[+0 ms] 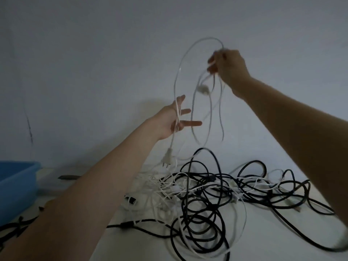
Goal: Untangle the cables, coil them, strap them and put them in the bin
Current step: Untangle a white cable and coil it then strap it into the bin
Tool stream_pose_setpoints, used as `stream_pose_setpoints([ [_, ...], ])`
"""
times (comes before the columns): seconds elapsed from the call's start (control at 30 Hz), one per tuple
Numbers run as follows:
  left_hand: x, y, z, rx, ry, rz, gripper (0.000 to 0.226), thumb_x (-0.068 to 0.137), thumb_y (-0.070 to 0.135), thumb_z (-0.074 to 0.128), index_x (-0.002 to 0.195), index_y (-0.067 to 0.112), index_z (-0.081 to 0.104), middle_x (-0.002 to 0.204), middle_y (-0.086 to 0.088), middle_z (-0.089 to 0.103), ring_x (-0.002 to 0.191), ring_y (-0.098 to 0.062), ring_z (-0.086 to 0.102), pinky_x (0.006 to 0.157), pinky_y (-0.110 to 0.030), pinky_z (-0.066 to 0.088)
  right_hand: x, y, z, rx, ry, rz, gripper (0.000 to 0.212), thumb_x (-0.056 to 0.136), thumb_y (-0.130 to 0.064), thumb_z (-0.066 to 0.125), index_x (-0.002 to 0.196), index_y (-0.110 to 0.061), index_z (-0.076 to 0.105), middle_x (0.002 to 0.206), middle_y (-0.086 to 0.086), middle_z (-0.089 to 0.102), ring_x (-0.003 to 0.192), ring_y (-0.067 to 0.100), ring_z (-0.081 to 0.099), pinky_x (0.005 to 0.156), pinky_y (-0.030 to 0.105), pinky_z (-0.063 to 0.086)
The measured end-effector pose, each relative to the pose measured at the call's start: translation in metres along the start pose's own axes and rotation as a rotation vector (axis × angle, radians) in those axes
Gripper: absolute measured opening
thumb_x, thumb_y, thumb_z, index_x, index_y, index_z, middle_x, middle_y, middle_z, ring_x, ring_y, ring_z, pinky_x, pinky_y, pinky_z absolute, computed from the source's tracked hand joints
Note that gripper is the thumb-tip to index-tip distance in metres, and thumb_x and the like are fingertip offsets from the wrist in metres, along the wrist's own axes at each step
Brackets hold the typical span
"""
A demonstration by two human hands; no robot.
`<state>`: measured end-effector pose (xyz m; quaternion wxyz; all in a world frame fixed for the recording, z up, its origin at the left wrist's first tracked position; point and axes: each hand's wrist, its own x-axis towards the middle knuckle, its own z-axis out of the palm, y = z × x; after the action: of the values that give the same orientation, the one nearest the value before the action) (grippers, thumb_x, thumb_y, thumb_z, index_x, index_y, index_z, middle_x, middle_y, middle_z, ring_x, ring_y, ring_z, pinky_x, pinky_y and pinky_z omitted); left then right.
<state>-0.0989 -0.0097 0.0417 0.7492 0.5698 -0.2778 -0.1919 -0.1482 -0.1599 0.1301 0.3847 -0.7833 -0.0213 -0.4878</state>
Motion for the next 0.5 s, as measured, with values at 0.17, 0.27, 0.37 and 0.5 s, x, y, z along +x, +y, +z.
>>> stream_pose_setpoints([
  [0.17, 0.003, -0.003, 0.001, 0.146, 0.029, -0.051, 0.043, 0.101, 0.041, 0.031, 0.141, 0.025, 0.035, 0.109, -0.015, 0.067, 0.031, -0.007, 0.044, 0.027, -0.013, 0.025, 0.000, -0.012, 0.015, -0.020, -0.206, 0.001, 0.029, 0.100, -0.018, 0.034, 0.087, -0.013, 0.060, 0.077, 0.002, 0.061, 0.061, 0.011, 0.055, 0.055, 0.017, 0.040],
  [0.27, 0.004, -0.011, -0.007, 0.208, 0.073, -0.129, 0.045, 0.103, 0.039, 0.025, 0.143, 0.020, 0.032, 0.112, -0.022, 0.064, 0.027, -0.003, 0.028, 0.027, -0.011, 0.019, -0.027, 0.009, 0.016, -0.131, -0.506, 0.284, 0.036, 0.102, -0.028, 0.031, 0.081, -0.009, 0.054, 0.055, 0.008, 0.064, 0.039, 0.015, 0.059, 0.044, 0.019, 0.045],
  [0.37, 0.001, -0.015, -0.013, 0.259, 0.072, -0.192, 0.047, 0.104, 0.038, 0.021, 0.146, 0.018, 0.026, 0.108, -0.021, 0.065, 0.027, -0.002, 0.024, 0.027, -0.010, 0.018, -0.040, 0.028, 0.005, -0.258, -0.511, 0.279, 0.042, 0.101, -0.028, 0.034, 0.075, -0.007, 0.059, 0.058, 0.008, 0.061, 0.040, 0.016, 0.053, 0.047, 0.022, 0.044],
  [0.5, 0.004, -0.023, -0.006, 0.360, 0.056, -0.250, 0.048, 0.104, 0.038, 0.020, 0.147, 0.018, 0.025, 0.114, -0.023, 0.063, 0.027, -0.003, 0.024, 0.027, -0.011, 0.019, -0.044, 0.026, 0.002, -0.205, -0.514, 0.236, 0.045, 0.101, -0.028, 0.035, 0.070, -0.007, 0.060, 0.059, 0.007, 0.057, 0.047, 0.016, 0.049, 0.050, 0.021, 0.044],
])
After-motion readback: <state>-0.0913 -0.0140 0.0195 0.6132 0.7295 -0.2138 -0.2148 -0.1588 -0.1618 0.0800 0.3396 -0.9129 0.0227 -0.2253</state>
